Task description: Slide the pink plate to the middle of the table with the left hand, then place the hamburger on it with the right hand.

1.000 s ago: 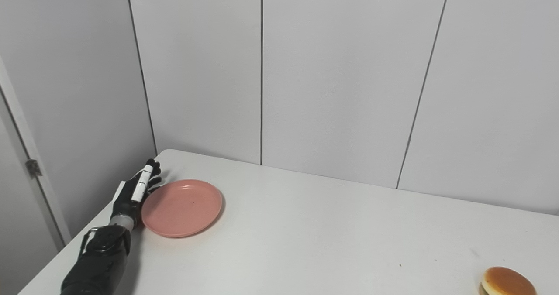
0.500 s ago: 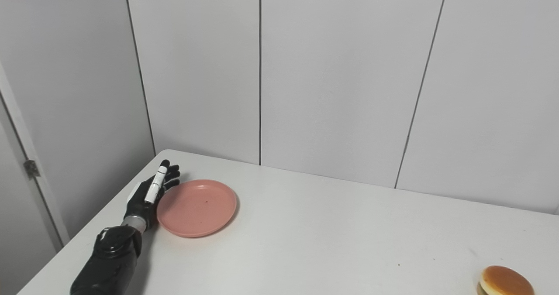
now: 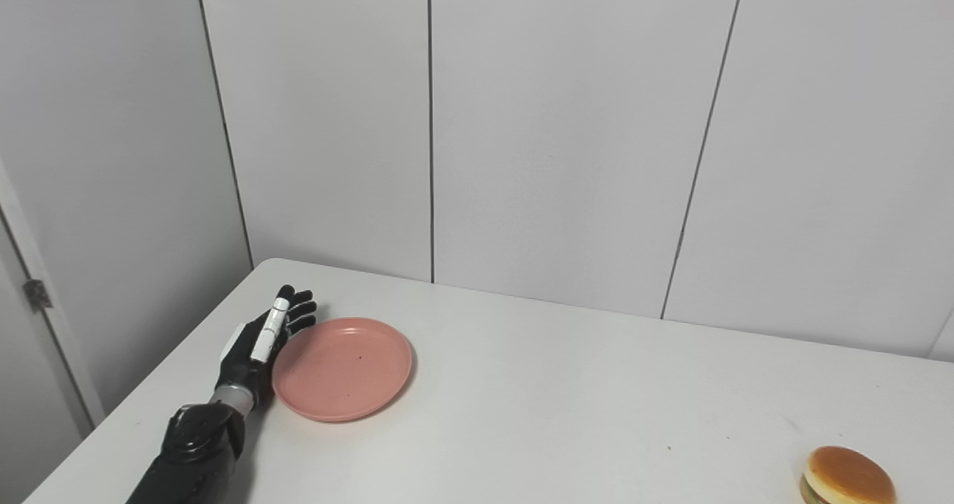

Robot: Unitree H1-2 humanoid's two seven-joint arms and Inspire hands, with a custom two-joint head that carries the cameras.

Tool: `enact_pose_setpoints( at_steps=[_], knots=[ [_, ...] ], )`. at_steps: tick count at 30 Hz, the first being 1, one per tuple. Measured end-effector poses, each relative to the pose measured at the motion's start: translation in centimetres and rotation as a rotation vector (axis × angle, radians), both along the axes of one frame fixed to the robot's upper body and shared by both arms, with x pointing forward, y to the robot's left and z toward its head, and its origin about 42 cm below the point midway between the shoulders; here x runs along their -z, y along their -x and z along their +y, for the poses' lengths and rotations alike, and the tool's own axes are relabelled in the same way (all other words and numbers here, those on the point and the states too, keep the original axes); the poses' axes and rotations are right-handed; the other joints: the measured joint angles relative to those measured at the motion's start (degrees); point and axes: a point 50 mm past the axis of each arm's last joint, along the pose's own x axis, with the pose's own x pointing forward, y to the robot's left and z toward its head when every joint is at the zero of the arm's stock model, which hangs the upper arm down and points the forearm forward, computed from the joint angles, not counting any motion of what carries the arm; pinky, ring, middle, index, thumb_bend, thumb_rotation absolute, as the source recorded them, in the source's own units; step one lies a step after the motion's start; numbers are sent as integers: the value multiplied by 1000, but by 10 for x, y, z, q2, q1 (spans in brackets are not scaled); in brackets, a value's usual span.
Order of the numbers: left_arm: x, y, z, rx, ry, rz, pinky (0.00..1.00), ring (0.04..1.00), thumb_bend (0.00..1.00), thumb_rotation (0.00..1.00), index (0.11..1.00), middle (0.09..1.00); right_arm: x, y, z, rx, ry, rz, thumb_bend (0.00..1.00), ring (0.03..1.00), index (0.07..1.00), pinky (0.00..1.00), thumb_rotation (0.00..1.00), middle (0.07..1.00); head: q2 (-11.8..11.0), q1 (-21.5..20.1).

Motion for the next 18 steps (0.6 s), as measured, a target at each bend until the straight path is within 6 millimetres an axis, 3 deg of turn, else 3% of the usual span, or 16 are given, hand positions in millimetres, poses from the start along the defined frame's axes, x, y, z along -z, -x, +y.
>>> enact_pose_setpoints(
  at_steps=[7, 14, 18],
  knots=[
    [5, 0, -16, 21, 8, 3, 767, 849, 719, 908, 754, 834, 0, 1, 1, 6, 1, 2, 818, 835, 863, 832, 898, 815, 13, -26],
    [6, 2, -27, 48, 12, -9, 769, 839, 760, 898, 779, 831, -1, 1, 5, 14, 9, 7, 800, 820, 851, 820, 882, 799, 14, -39],
    [8, 3, -34, 67, 19, -14, 773, 835, 777, 898, 745, 832, -1, 1, 6, 14, 21, 7, 827, 817, 851, 814, 883, 796, 17, -48]
  ],
)
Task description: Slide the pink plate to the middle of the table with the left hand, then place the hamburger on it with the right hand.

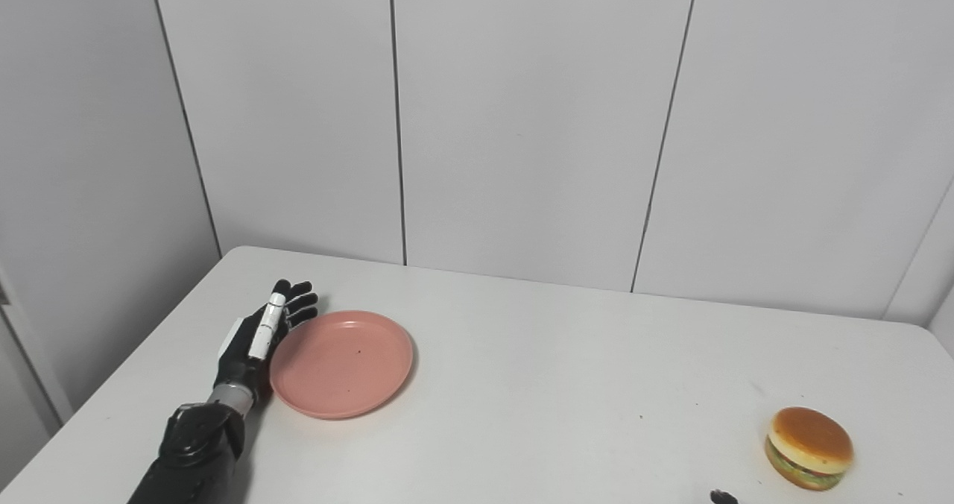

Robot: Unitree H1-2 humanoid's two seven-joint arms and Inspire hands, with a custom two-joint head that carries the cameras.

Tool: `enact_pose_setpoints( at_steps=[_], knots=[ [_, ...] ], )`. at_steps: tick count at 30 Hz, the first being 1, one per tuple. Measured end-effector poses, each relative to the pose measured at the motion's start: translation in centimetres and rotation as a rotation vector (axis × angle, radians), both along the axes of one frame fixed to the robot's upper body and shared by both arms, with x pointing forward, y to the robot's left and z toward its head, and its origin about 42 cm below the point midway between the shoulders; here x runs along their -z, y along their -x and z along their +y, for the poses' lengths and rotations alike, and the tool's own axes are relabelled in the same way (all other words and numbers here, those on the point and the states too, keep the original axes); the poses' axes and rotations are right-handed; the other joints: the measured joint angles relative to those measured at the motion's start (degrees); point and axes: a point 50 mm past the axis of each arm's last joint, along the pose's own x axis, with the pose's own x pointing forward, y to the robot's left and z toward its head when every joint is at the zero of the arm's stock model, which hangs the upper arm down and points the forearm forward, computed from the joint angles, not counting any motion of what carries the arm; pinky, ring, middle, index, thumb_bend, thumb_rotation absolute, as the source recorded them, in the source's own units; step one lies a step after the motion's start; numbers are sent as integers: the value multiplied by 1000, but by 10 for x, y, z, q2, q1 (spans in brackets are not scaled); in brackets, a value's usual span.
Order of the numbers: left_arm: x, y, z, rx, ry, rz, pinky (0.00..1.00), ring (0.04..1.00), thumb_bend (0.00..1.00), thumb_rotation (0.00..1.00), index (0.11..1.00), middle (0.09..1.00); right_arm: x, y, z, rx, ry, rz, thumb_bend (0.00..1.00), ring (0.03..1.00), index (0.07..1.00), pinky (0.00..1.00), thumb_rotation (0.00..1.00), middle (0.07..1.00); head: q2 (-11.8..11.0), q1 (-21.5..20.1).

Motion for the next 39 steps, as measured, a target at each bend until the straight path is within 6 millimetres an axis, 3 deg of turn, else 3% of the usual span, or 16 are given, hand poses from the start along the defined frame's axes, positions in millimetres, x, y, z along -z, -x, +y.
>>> enact_pose_setpoints(
  at_steps=[5, 13, 16, 21, 28, 33, 39],
  knots=[
    [1, 7, -10, 25, 4, -8, 792, 836, 794, 892, 747, 828, 0, 0, 1, 0, 7, -1, 833, 810, 842, 807, 882, 789, -9, -7],
    [1, 16, -31, 36, 37, 1, 790, 841, 724, 919, 724, 821, 0, 0, 4, 0, 5, -1, 812, 811, 836, 814, 866, 791, -7, -20],
    [-2, 19, -37, 27, 47, 16, 781, 831, 710, 929, 705, 816, 0, -1, 5, -5, 6, -2, 795, 815, 837, 816, 854, 790, 3, -47],
    [-4, 35, -61, 27, 64, 23, 787, 832, 730, 932, 695, 826, 0, -1, 13, -6, 0, -3, 791, 812, 837, 817, 843, 786, 2, -66],
    [-6, 50, -82, 69, 92, 13, 774, 828, 729, 889, 721, 822, -4, 3, 31, -5, -2, 16, 754, 814, 835, 821, 837, 787, 12, -140],
    [-4, 55, -97, 76, 130, 5, 790, 827, 749, 862, 700, 809, -4, 3, 38, -1, 20, 16, 715, 811, 839, 809, 820, 793, 11, -158],
    [-4, 61, -115, 99, 157, -3, 792, 840, 689, 893, 710, 830, -5, 3, 44, -4, 38, 14, 692, 814, 855, 808, 836, 803, 25, -164]
  ],
)
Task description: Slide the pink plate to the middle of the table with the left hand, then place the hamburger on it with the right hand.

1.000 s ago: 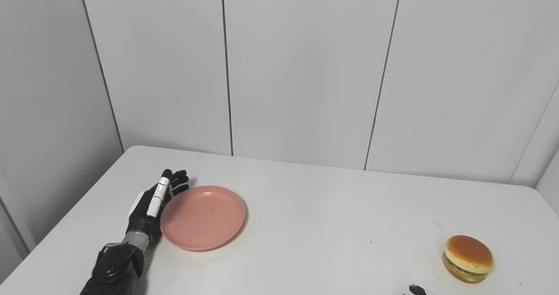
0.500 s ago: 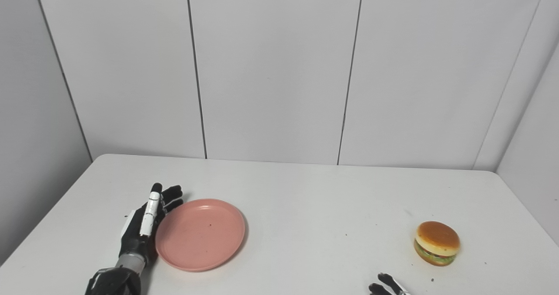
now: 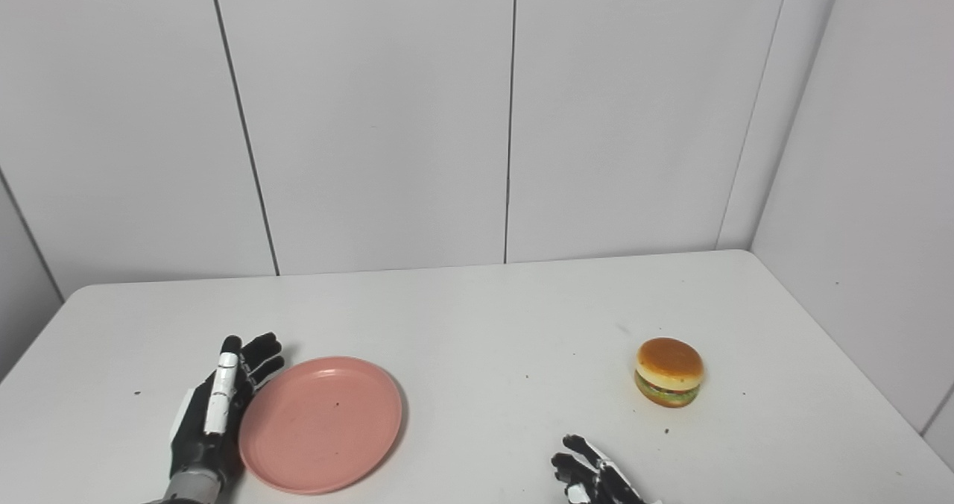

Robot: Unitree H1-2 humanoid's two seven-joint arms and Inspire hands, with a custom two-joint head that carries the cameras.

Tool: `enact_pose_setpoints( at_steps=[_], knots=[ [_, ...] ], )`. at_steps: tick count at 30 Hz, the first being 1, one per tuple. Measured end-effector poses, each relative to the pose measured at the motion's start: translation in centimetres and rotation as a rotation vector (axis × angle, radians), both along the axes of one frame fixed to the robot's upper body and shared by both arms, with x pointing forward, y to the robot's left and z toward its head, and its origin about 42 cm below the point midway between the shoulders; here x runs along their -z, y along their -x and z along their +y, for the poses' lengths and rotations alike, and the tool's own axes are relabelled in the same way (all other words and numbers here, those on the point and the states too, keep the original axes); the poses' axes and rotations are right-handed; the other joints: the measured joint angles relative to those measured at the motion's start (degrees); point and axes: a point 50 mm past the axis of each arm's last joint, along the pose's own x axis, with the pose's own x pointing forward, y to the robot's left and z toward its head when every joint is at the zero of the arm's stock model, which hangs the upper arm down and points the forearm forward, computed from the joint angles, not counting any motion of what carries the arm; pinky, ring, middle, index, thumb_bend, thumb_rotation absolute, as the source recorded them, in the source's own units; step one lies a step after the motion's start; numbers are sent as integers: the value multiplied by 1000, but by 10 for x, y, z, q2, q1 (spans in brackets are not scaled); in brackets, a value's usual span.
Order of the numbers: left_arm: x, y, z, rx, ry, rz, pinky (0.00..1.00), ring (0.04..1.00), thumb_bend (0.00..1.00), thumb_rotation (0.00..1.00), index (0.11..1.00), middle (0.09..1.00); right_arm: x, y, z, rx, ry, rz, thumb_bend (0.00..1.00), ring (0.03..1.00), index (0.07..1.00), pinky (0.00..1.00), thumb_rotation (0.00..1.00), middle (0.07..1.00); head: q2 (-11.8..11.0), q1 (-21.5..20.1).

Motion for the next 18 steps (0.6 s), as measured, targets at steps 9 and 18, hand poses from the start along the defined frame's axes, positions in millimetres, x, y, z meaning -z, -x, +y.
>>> enact_pose_setpoints(
  at_steps=[9, 18],
  knots=[
    [-7, 8, -22, -2, 40, 36, 836, 849, 654, 927, 697, 842, -9, 1, 12, -21, 29, 33, 663, 811, 865, 794, 873, 809, 36, -56],
    [-7, 9, -35, -12, 52, 38, 927, 893, 663, 926, 746, 900, -12, -2, 19, -19, 62, 28, 672, 801, 855, 771, 888, 806, 47, -74]
  ],
)
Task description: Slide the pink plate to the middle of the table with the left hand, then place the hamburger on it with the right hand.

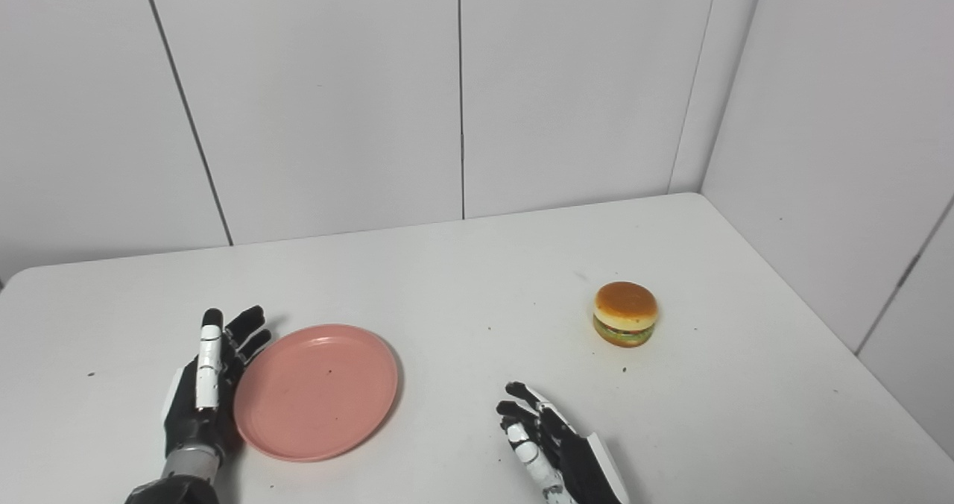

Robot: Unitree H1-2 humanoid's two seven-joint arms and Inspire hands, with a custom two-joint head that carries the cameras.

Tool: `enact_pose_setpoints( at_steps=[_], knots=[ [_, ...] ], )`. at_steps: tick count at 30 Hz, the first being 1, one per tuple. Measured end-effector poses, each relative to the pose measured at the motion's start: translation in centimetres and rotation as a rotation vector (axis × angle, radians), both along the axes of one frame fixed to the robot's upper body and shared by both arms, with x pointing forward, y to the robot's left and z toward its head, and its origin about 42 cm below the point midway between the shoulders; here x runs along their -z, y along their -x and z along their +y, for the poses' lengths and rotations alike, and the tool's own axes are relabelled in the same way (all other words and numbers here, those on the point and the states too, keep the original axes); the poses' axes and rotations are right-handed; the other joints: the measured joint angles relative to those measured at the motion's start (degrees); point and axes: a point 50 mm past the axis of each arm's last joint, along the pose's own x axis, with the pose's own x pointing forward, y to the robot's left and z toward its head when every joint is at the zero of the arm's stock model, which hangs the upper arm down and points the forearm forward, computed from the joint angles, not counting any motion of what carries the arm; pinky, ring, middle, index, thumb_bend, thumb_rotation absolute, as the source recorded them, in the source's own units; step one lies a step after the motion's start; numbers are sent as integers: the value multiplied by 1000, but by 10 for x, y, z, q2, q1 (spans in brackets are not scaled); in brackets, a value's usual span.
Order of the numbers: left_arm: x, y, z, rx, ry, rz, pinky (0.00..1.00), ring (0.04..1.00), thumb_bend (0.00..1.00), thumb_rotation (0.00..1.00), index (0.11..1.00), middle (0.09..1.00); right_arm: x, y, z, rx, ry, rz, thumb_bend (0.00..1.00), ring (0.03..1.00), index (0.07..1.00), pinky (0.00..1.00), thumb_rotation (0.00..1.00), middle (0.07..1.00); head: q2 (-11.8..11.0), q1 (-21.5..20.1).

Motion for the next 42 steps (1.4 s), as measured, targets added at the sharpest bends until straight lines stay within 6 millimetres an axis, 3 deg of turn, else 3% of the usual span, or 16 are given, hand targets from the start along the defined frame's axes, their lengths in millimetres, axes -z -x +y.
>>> enact_pose_setpoints(
  at_steps=[5, 16, 25, 34, 39, 42],
  knots=[
    [-1, 1, -8, -15, 32, 0, 984, 914, 634, 891, 881, 939, -1, 0, 4, -10, 5, 2, 669, 803, 857, 767, 891, 804, 13, -19],
    [-1, 1, -11, -26, 49, -24, 996, 929, 653, 881, 988, 976, -5, -3, 12, -19, 37, 6, 669, 787, 844, 725, 901, 790, 5, -53],
    [5, 4, -21, 11, 43, -54, 950, 915, 696, 867, 1000, 977, -3, -7, 16, -25, 50, 4, 682, 781, 848, 710, 919, 787, -7, -61],
    [9, 3, -21, 8, 45, -76, 950, 912, 665, 867, 1000, 959, 4, -9, 16, -14, 50, -49, 714, 769, 834, 706, 890, 787, -21, -62],
    [12, 2, -20, 21, 42, -75, 927, 915, 672, 878, 1000, 950, -3, -8, 18, 0, 110, -106, 692, 749, 801, 677, 906, 773, -25, -61],
    [12, 0, -19, 24, 37, -76, 924, 918, 649, 885, 1000, 939, -15, -7, 21, -4, 159, -164, 740, 710, 773, 637, 878, 738, -25, -60]
  ],
)
